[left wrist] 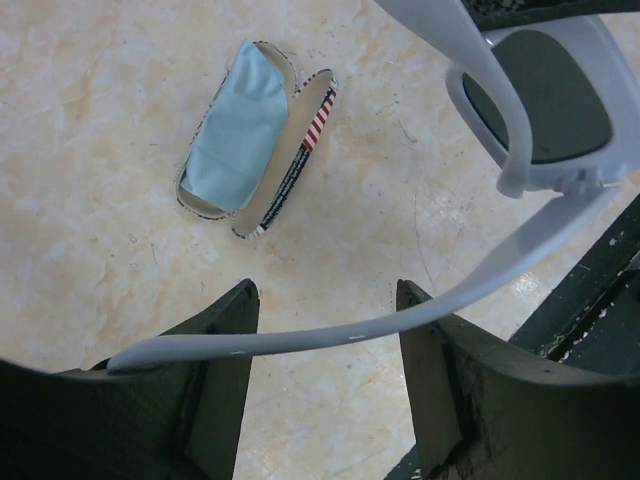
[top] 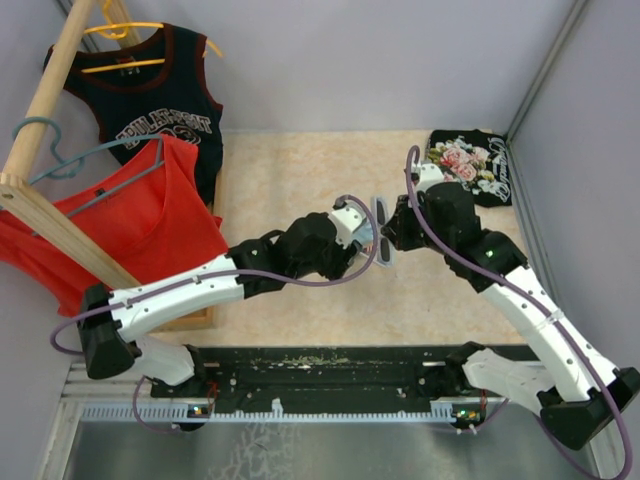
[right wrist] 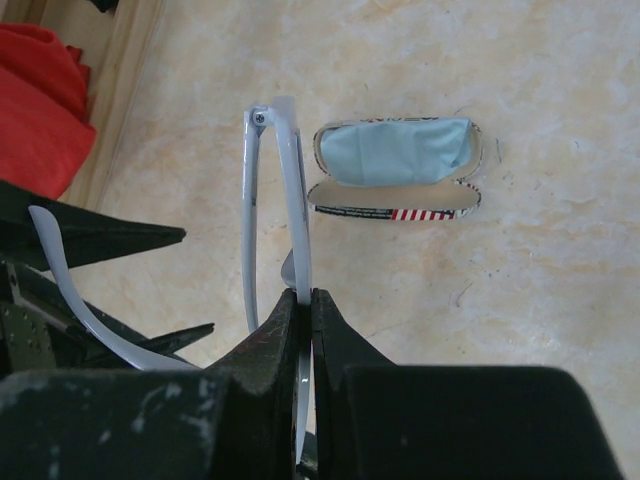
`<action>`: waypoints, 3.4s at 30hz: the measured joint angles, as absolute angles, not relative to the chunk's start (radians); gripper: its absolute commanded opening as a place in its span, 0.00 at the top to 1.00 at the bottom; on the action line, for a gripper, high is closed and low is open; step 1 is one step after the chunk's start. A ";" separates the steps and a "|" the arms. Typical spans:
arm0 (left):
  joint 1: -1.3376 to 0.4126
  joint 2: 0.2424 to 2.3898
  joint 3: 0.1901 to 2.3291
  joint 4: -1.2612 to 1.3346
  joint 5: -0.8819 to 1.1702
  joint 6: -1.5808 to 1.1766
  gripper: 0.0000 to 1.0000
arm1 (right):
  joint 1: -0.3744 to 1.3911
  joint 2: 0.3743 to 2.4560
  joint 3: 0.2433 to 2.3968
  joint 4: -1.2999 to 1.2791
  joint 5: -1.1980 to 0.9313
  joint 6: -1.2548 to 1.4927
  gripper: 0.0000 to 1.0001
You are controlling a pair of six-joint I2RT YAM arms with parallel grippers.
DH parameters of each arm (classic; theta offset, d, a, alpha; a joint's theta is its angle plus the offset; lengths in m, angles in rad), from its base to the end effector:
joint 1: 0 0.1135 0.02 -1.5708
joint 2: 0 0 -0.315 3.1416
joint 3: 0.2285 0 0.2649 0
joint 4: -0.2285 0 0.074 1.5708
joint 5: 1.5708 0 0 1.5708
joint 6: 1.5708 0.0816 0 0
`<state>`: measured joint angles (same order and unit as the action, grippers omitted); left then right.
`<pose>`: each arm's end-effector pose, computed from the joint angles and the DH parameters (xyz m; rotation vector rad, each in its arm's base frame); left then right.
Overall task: Organize the sunglasses
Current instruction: Fold the sunglasses, then adjust the sunglasses case at the center of the board.
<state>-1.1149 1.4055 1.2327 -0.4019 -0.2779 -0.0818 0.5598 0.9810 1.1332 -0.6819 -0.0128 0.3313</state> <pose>0.1789 -0.3139 0.3561 0.9163 1.9431 -0.4086 0.1901 0.1204 0.3951 -0.2527 2.1336 0.5432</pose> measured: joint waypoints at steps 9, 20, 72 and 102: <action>-1.090 1.421 1.259 -0.406 -0.293 -0.062 0.37 | 0.560 0.958 1.132 -0.682 -0.116 0.324 1.00; -1.084 1.478 1.340 -0.417 -0.332 -0.052 0.38 | 0.560 0.935 1.119 -0.685 -0.180 0.325 1.00; -0.887 1.377 1.071 -0.271 -0.278 -0.340 0.22 | 0.459 0.885 0.816 -0.669 0.167 0.445 1.00; -0.870 1.370 0.834 -0.088 -0.175 -0.430 0.21 | 0.326 1.273 1.068 -0.548 0.107 0.122 1.00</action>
